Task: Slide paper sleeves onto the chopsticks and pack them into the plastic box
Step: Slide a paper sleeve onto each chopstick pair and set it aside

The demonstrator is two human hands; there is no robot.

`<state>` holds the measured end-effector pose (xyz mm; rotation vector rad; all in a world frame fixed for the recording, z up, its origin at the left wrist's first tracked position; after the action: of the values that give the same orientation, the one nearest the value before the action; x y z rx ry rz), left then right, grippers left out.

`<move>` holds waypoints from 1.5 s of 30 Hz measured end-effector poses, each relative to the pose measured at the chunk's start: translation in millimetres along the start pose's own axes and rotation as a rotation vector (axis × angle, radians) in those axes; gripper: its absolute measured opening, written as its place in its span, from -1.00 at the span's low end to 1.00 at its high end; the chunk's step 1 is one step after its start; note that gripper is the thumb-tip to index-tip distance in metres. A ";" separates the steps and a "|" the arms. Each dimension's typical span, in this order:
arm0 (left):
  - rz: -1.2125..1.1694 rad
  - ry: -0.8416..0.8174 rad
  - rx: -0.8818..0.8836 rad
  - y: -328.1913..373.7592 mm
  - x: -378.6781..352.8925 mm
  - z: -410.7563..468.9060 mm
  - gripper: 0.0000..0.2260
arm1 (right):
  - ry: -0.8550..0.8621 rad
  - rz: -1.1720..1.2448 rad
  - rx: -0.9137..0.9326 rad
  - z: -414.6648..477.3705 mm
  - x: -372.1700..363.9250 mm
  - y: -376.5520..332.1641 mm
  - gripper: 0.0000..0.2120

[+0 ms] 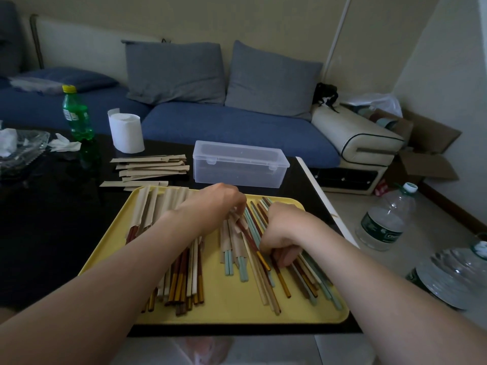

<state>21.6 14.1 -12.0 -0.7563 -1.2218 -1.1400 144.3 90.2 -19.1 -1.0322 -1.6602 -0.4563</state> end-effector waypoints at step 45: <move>-0.007 0.151 -0.006 -12.7 13.2 1.0 -0.71 | 0.120 0.465 0.262 0.3 24.6 -4.6 -0.73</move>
<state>8.7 7.9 -0.6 -0.6587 -1.0963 -1.1853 139.2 97.7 4.2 -1.1251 -1.2796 0.0076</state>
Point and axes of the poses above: each hand's wrist, its own z-axis towards the middle knuckle, its own x-axis out of the back of the hand, y = z × x, the point moved 7 cm from there along z, towards the middle knuckle, and after that the axes turned 8 degrees about y, right-handed, at the moved point
